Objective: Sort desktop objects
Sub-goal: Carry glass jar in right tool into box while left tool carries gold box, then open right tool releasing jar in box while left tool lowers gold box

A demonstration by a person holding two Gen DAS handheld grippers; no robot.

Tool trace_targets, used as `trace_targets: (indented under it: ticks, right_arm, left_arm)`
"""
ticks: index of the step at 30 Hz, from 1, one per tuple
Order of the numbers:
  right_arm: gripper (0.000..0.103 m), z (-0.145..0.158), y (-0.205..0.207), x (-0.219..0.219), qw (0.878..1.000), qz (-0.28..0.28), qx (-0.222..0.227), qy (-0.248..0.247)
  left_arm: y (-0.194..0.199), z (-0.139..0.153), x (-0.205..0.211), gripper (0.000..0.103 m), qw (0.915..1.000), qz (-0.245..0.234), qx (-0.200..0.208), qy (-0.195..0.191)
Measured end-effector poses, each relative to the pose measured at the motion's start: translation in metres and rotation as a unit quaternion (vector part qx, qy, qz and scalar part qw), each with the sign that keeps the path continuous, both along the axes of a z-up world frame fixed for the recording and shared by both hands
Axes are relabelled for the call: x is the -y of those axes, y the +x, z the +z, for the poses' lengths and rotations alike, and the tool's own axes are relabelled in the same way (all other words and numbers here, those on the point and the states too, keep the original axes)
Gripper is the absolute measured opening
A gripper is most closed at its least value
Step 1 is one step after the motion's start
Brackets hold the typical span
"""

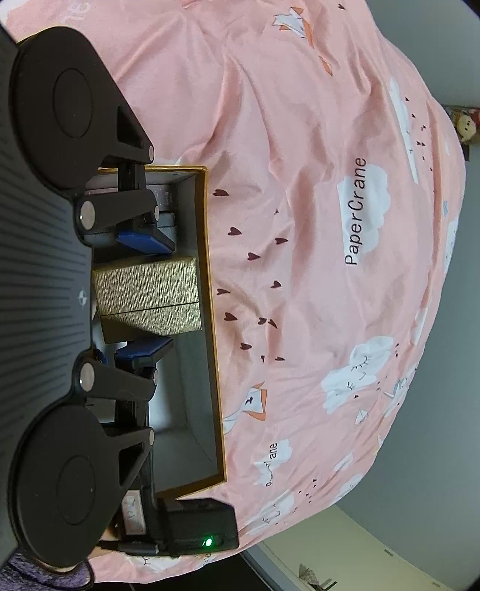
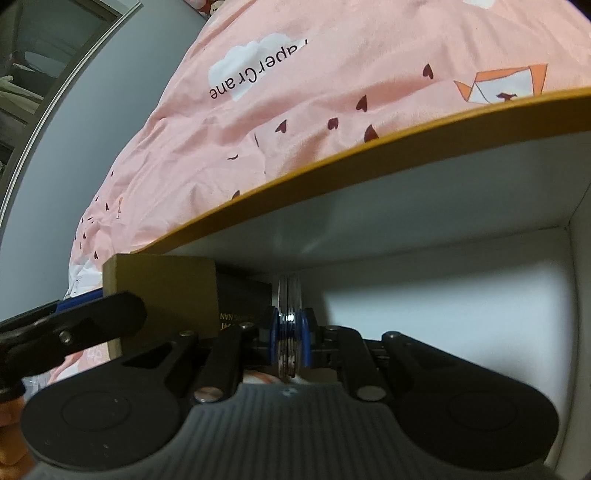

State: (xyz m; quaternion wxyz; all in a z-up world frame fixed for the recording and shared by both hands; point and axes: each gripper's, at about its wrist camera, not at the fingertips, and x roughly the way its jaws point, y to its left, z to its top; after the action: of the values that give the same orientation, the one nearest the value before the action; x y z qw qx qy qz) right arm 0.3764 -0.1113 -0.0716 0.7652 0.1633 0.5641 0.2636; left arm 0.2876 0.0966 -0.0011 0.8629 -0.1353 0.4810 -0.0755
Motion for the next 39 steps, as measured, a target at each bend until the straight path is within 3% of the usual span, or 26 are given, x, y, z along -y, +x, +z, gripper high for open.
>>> trace_targets:
  ticks: [6,12,19,24,35,37,39]
  right_arm:
    - [0.014,0.006,0.0,0.003,1.0,-0.001,0.013,-0.004]
    - [0.014,0.008,-0.003,-0.027,0.998,0.032,0.038,-0.025]
    - [0.023,0.005,-0.005,-0.034,0.998,0.042,0.029,0.023]
    - [0.026,-0.006,-0.002,-0.032,0.996,0.025,-0.02,0.087]
    - [0.028,0.01,-0.002,-0.03,0.998,0.031,0.011,0.052]
    - [0.027,0.013,0.0,-0.026,0.999,0.019,0.009,0.027]
    - [0.027,0.028,-0.004,-0.022,0.998,0.012,0.045,-0.03]
  left_arm:
    - [0.004,-0.005,-0.001,0.056,0.9999,0.01,-0.005,-0.003]
    - [0.002,0.015,-0.016,0.056,0.9997,0.022,0.013,0.004]
    - [-0.003,0.017,-0.02,0.056,0.9993,0.028,0.022,-0.006]
    - [-0.012,0.026,-0.031,0.056,0.9986,0.04,0.035,-0.01]
    - [-0.009,0.026,-0.028,0.056,0.9984,0.037,0.035,-0.026]
    - [-0.007,0.028,-0.025,0.056,0.9985,0.028,0.038,-0.027]
    - [-0.004,0.028,-0.019,0.056,0.9986,0.012,0.037,-0.035]
